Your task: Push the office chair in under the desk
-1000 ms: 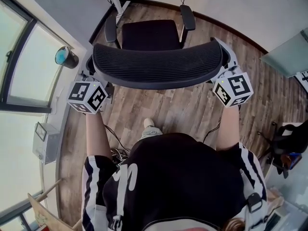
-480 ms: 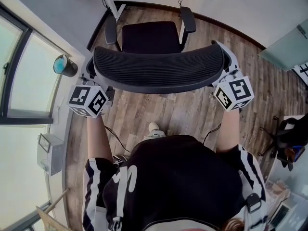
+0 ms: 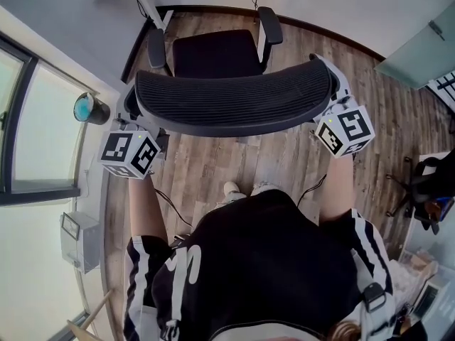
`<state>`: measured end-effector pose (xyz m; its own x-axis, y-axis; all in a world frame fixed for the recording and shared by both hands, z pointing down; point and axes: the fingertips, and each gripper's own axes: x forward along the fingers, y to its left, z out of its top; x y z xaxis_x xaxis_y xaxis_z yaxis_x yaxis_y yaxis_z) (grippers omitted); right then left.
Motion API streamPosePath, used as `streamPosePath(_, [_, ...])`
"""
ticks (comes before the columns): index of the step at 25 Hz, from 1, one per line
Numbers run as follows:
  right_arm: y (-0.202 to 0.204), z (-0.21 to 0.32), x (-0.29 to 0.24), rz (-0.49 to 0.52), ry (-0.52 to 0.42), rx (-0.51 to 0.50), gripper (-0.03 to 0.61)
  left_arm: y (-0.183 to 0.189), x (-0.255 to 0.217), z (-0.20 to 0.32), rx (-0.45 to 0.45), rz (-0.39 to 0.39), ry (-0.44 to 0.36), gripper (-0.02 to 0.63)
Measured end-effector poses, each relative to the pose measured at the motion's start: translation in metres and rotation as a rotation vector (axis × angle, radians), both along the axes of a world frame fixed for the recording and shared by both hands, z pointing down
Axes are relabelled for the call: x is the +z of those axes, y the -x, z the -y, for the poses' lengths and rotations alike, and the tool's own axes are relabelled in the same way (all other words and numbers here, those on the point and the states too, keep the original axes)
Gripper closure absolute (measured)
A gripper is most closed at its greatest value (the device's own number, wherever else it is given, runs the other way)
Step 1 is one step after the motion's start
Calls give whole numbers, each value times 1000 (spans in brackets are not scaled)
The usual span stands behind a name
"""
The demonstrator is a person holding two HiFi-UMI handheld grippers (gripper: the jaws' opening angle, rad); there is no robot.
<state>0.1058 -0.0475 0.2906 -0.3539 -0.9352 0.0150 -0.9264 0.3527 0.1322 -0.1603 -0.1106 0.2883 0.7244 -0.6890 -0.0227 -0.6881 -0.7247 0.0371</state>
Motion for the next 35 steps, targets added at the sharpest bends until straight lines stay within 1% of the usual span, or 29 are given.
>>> streamPosePath(10, [3,3,0,-14,-1,13,311,3,2,1,-5,-13,-8,287])
streamPosePath(21, [0,8,-1,1,-10,18,310,-1,-1,10,3,-14,1,287])
streamPosePath(29, [3,20,-2,3,-30,14,311,1,-1,25,-5,-10,-10,287])
streamPosePath(35, [6,35,-2,-4,-42,1,311,4,2,41,-15,-7,0,287])
